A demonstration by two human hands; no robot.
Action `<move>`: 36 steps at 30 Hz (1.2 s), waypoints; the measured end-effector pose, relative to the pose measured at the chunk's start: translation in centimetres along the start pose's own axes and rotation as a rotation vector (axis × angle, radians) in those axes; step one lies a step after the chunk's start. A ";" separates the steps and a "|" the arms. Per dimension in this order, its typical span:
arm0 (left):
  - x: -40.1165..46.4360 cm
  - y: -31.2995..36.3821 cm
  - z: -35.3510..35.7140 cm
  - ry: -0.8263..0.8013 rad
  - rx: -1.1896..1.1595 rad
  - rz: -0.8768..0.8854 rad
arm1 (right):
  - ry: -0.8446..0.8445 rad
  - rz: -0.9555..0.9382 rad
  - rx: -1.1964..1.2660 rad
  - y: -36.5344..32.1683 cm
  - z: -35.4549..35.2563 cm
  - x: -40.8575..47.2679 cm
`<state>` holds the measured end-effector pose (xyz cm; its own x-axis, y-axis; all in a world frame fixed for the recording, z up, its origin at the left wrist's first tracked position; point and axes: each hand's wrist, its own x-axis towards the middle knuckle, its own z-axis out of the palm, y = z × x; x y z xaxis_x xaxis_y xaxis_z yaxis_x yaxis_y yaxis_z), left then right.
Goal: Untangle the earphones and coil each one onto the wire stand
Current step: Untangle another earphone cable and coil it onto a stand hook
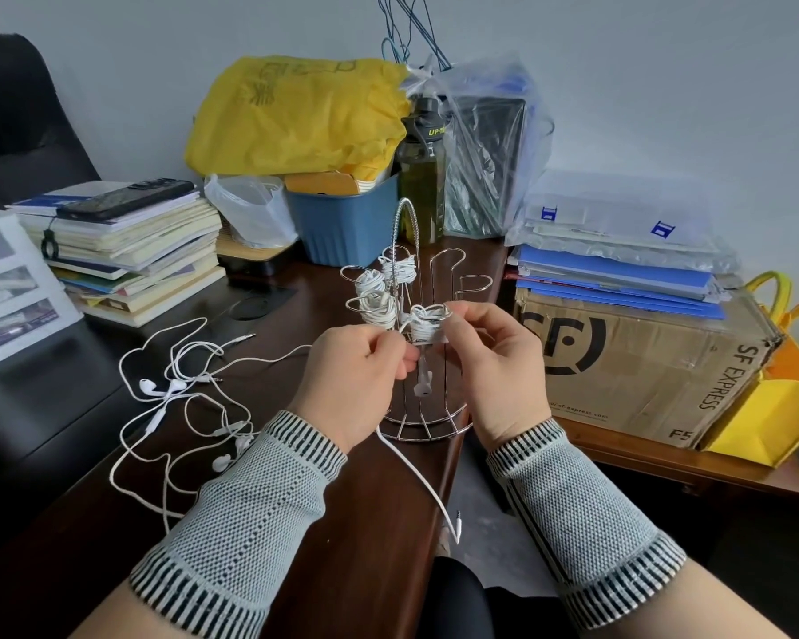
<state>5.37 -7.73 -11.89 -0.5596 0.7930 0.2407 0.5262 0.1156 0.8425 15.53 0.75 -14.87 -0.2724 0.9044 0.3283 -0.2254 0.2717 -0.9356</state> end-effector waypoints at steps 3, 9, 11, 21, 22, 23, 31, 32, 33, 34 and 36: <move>0.0 0.0 -0.1 -0.003 0.005 0.001 | 0.018 -0.066 -0.088 0.4 0.0 0.0; -0.2 0.1 -0.2 -0.004 0.008 0.004 | 0.028 -0.122 -0.189 0.0 0.1 -0.1; -0.1 0.0 -0.2 0.004 0.004 0.007 | -0.004 -0.126 -0.188 0.1 0.1 -0.2; 0.1 -0.3 -0.1 0.003 0.011 0.014 | 0.026 -0.137 -0.105 0.4 0.4 -0.1; 0.1 -0.3 -0.1 0.000 0.013 0.014 | 0.036 -0.128 -0.113 0.6 0.3 0.0; 0.1 -0.2 -0.1 -0.001 0.019 0.016 | 0.042 -0.121 -0.120 0.6 0.3 0.0; -0.9 1.2 -0.3 -0.101 0.328 0.151 | 0.048 -0.596 -0.392 1.1 0.1 -1.6; -1.1 1.5 -0.4 -0.118 0.385 0.169 | 0.007 -0.629 -0.422 1.2 0.2 -1.8; -1.1 1.6 -0.5 -0.135 0.447 0.180 | -0.018 -0.643 -0.450 1.3 0.2 -1.9; -1.2 1.7 -0.7 -0.147 0.509 0.189 | -0.029 -0.648 -0.475 1.4 0.2 -1.8; -1.4 2.0 -1.2 -0.146 0.614 0.227 | -0.033 -0.645 -0.509 1.5 0.1 -1.5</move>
<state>6.49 -9.29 -9.94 -0.3223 0.9058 0.2751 0.9134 0.2214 0.3415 15.46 -0.26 -16.77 -0.2635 0.5115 0.8179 0.1031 0.8579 -0.5033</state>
